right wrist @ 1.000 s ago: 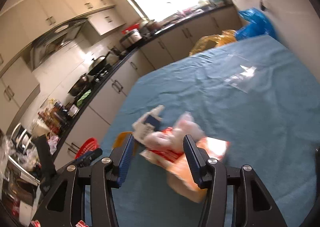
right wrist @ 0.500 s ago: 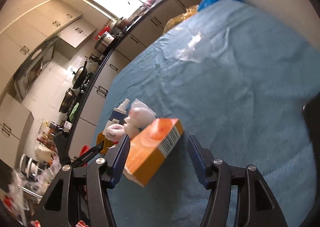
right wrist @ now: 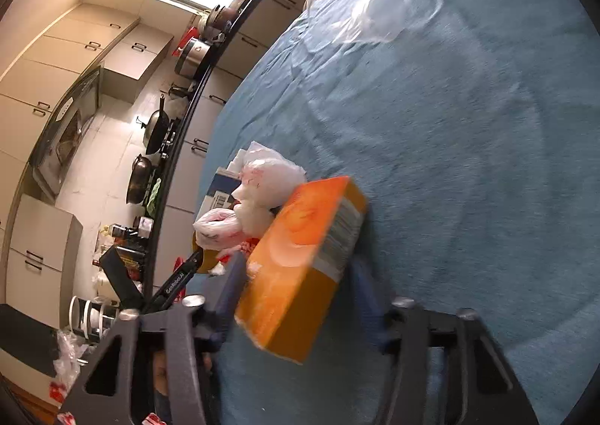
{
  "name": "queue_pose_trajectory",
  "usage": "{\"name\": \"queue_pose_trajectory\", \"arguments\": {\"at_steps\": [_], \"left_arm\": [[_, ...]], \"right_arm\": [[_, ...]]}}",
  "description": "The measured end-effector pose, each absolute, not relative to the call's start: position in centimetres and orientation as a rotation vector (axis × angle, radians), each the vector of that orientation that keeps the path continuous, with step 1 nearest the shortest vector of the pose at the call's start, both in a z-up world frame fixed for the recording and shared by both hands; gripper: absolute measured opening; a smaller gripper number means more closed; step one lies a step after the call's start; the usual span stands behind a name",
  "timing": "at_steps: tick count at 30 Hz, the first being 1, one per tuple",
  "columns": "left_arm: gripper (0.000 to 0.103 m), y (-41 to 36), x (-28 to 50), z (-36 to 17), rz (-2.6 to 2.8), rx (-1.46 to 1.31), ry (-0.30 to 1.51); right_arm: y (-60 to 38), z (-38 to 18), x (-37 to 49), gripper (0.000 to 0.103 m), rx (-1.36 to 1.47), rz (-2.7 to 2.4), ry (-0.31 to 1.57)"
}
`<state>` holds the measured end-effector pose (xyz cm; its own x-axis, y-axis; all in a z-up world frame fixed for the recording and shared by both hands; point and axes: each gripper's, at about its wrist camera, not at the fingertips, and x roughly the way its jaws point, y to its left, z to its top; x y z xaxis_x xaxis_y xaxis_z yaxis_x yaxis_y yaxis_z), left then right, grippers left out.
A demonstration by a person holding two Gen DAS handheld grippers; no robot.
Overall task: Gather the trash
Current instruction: 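Grasp the orange box with the right tool while the left tool grasps the yellow container, then lift the orange box and yellow container off the table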
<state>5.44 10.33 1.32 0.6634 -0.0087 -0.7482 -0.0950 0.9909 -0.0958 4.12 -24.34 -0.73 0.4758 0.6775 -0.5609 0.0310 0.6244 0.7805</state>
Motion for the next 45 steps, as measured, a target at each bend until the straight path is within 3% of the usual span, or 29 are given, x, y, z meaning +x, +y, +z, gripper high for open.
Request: {"name": "queue_pose_trajectory", "arguments": {"at_steps": [3, 6, 18, 29, 45], "left_arm": [[0.007, 10.0, 5.3, 1.5, 0.041, -0.117, 0.835], [0.007, 10.0, 5.3, 1.5, 0.033, -0.120, 0.838], [0.007, 10.2, 5.4, 1.7, 0.039, -0.132, 0.832], [0.007, 11.4, 3.7, 4.0, 0.090, -0.167, 0.686], [0.007, 9.8, 2.9, 4.5, 0.076, -0.097, 0.650]], "right_arm": [[-23.5, 0.3, 4.3, 0.030, 0.775, 0.483, 0.980], [-22.4, 1.8, 4.1, 0.028, 0.682, 0.482, 0.935], [-19.1, 6.6, 1.9, 0.027, 0.387, 0.480, 0.753], [-15.6, 9.7, 3.9, 0.027, 0.284, 0.480, 0.629], [-14.5, 7.9, 3.8, 0.027, 0.209, 0.481, 0.549]]}}
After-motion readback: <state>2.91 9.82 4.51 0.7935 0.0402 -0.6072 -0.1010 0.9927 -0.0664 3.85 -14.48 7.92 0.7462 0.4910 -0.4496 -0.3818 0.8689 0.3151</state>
